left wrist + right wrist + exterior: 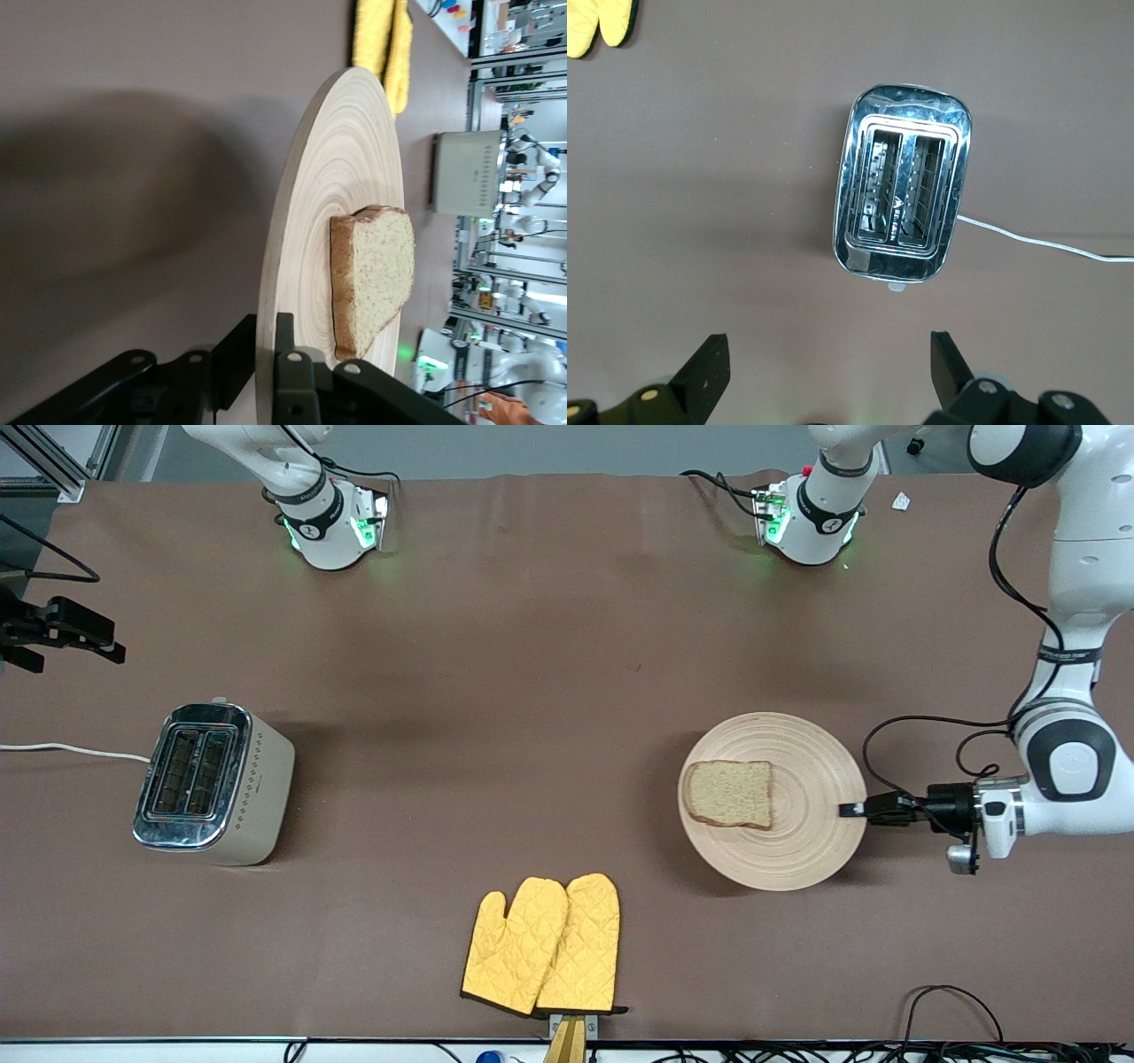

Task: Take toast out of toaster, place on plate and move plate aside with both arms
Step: 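Slide the plate with the left gripper away from the toaster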

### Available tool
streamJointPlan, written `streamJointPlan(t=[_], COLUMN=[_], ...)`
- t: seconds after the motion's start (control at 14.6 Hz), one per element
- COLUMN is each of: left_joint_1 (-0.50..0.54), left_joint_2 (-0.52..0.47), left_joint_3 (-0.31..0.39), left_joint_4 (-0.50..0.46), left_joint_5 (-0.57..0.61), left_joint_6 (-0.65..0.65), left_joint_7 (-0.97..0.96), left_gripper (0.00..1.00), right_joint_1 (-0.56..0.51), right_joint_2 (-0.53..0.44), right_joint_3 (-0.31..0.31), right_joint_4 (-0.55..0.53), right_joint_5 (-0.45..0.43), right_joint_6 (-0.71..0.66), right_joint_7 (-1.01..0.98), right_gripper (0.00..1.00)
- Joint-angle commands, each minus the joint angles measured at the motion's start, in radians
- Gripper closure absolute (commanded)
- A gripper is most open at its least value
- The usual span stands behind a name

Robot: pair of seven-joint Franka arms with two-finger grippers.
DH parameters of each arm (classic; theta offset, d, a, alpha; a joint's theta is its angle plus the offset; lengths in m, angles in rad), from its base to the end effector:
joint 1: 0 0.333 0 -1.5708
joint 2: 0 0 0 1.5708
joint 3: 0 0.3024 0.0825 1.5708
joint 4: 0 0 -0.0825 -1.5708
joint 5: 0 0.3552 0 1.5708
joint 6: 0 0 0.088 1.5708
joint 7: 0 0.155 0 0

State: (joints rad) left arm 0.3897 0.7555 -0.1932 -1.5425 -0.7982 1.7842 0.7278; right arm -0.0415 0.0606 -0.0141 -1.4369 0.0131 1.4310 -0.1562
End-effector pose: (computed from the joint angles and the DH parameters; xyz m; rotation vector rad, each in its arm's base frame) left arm 0.6254 0.0404 0.1934 2.1564 -0.1265 -0.0558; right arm 0.5257 -0.0269 0.5776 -3.1168 -0.1591 0.1012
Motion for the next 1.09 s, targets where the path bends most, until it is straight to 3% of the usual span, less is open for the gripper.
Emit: streamJointPlan(t=[0.0,0.27,0.68,0.82,0.89,0.96,1.03], left_joint_1=[0.079,0.141,0.146,0.146,0.146,0.146,0.150], left_joint_2=[0.050,0.117,0.127,0.125,0.124,0.122,0.122], left_joint_3=[-0.020,-0.014,-0.011,-0.008,0.000,0.007,0.009], left_joint_4=[-0.001,0.009,0.009,0.012,0.013,0.021,0.031], left_joint_5=[0.005,0.010,0.011,0.011,0.011,0.011,0.011], left_joint_6=[-0.029,-0.029,-0.028,-0.025,-0.025,-0.025,-0.025], left_joint_7=[0.099,0.191,0.177,0.176,0.174,0.176,0.179], left_gripper=[1.00,1.00,0.95,0.67,0.63,0.44,0.08], right_joint_1=[-0.017,-0.021,-0.046,-0.060,-0.066,-0.067,-0.066], right_joint_2=[-0.028,-0.025,-0.028,-0.028,-0.028,-0.028,-0.028], right_joint_3=[0.013,0.008,0.008,0.008,0.008,0.009,0.013], right_joint_4=[-0.027,-0.011,0.003,0.001,0.000,0.000,0.000], right_joint_5=[-0.005,-0.022,-0.056,-0.058,-0.055,-0.053,-0.051], right_joint_6=[-0.001,-0.021,-0.059,-0.075,-0.075,-0.076,-0.081], right_joint_7=[0.011,0.000,-0.078,-0.066,-0.042,0.024,0.064], right_gripper=[0.00,0.00,0.00,0.00,0.00,0.00,0.00])
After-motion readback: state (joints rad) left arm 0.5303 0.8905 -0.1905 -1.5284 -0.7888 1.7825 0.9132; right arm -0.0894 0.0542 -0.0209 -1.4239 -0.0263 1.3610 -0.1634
